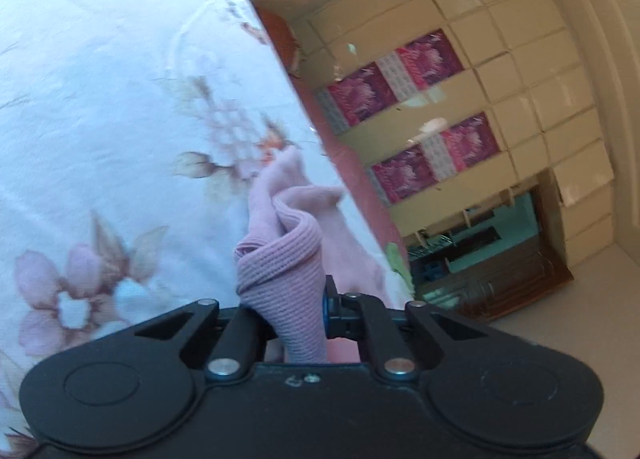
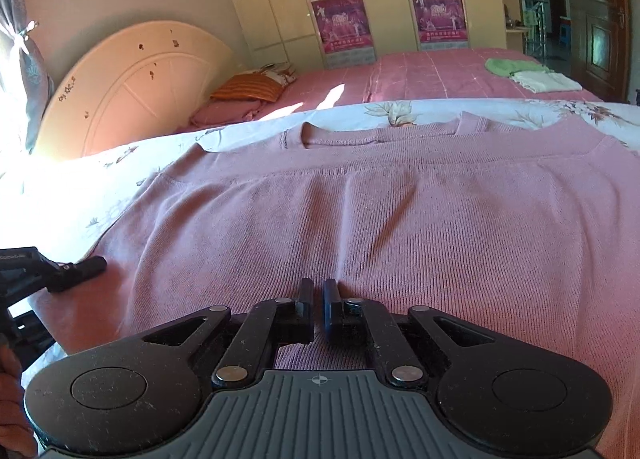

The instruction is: Fold small clothes

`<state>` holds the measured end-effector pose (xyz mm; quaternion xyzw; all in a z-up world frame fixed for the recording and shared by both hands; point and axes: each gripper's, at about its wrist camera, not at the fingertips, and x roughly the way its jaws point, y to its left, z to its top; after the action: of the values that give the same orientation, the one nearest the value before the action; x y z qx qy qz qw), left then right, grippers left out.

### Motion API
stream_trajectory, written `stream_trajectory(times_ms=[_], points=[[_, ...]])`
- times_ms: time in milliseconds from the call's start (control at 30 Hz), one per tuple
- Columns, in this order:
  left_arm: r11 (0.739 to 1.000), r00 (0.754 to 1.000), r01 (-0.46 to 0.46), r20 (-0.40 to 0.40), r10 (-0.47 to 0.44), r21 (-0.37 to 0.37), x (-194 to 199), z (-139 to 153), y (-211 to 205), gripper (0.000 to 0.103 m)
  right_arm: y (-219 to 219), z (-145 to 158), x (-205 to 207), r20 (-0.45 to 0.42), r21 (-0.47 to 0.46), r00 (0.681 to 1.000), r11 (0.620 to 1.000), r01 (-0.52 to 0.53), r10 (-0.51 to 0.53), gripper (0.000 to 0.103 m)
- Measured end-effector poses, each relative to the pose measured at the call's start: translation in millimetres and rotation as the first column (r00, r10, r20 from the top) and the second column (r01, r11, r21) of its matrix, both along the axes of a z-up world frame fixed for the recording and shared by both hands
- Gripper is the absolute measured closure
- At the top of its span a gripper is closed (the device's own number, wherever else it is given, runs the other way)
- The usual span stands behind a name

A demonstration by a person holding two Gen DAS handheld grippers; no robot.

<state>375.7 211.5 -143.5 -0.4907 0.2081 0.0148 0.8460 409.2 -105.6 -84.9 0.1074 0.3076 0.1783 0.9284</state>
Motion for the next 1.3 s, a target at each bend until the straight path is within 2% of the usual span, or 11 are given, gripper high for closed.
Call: stream_trajectory(times_ms=[133,300,433,533,600,633,700,833,900,967,1300], points=[[0.986,0.985,0.152,0.078,-0.157,0.069,15.9,41.8,-42.1,0.095,-30.1,5.6,-4.9,-0.025,0.163,0.998,0.985,0.066,-0.062,0.101],[0.911,0.909,0.386,0.11,-0.403,0.142,51.8,63.8,-138.2,0.096,-136.9,23.4,-41.6,-0.03,0.418,0.95,0.86,0.293,-0.31,0.101],[0.818,0.824,0.56,0.011,-0.566,0.132,78.2,38.6,-230.4,0.094,-214.9,32.2,-65.4,-0.034,0.445,0.908,0.807,0.388,-0.418,0.101],[0.716,0.723,0.689,-0.178,-0.667,0.112,91.8,4.7,-293.0,0.061,-256.0,30.9,-74.0,-0.08,0.481,0.905,0.779,0.401,-0.417,0.099],[0.686,0.706,0.709,-0.169,-0.688,0.165,76.7,6.3,-311.9,0.046,-271.6,33.4,-81.9,-0.101,0.491,0.903,0.769,0.41,-0.417,0.031],[0.67,0.698,0.712,-0.119,-0.706,0.21,65.4,14.9,-312.9,0.044,-276.1,35.7,-89.6,-0.073,0.497,0.906,0.772,0.395,-0.417,0.024],[0.676,0.709,0.695,-0.082,-0.7,0.245,54.9,28.6,-300.2,0.039,-278.6,39.6,-99.2,-0.037,0.487,0.92,0.797,0.358,-0.39,0.03],[0.781,0.84,0.527,-0.064,-0.539,0.336,54.4,42.9,-241.2,0.03,-276.1,34.1,-100.2,-0.045,0.506,0.946,0.809,0.299,-0.322,0.06],[0.782,0.867,0.492,-0.129,-0.482,0.383,62.5,42.7,-221.0,0.039,-260.9,38.4,-88.9,-0.039,0.47,0.961,0.843,0.26,-0.274,0.067],[0.782,0.871,0.49,-0.175,-0.459,0.384,70.7,35.6,-203.8,0.056,-244.2,37.6,-74.5,-0.043,0.424,0.974,0.879,0.218,-0.221,0.067],[0.795,0.863,0.502,-0.267,-0.43,0.341,82.1,8.4,-176.8,0.045,-211.3,8.9,-20.3,-0.121,0.23,0.981,0.957,0.176,-0.152,0.067]])
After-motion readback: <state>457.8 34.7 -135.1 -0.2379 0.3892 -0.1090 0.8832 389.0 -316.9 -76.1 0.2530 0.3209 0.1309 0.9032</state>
